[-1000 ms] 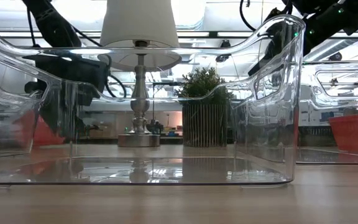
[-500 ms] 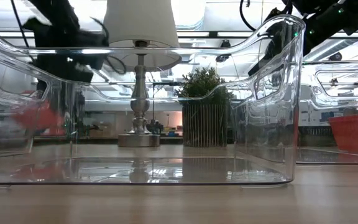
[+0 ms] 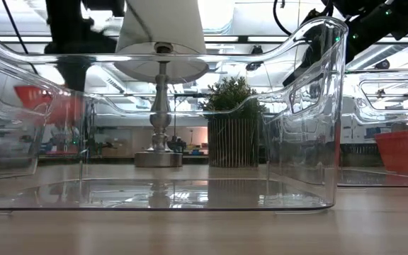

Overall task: Stack baskets by color
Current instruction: Stack the left orange bin on the orange bins

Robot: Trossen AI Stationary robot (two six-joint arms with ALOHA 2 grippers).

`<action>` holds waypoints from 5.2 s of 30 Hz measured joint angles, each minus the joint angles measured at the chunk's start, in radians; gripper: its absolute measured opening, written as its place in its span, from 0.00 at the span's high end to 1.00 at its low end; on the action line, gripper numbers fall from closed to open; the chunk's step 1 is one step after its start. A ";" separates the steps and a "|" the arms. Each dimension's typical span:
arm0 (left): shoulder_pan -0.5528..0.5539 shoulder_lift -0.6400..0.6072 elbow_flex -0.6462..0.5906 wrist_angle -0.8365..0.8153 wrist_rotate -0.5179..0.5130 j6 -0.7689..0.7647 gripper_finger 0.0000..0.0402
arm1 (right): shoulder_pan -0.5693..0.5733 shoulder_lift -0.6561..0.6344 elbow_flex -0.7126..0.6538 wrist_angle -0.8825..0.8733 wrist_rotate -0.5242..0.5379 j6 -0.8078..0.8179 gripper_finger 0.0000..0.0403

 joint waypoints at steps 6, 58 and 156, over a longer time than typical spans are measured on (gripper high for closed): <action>-0.044 0.017 0.132 -0.035 0.112 -0.006 1.00 | 0.000 0.000 0.000 0.000 0.000 0.000 0.98; -0.490 0.221 0.257 0.863 0.647 1.520 1.00 | 0.044 0.288 0.373 0.318 -1.090 -0.219 0.44; -0.348 0.057 0.183 0.925 0.051 1.366 0.61 | 0.157 0.361 0.651 -0.499 -0.578 -0.219 0.98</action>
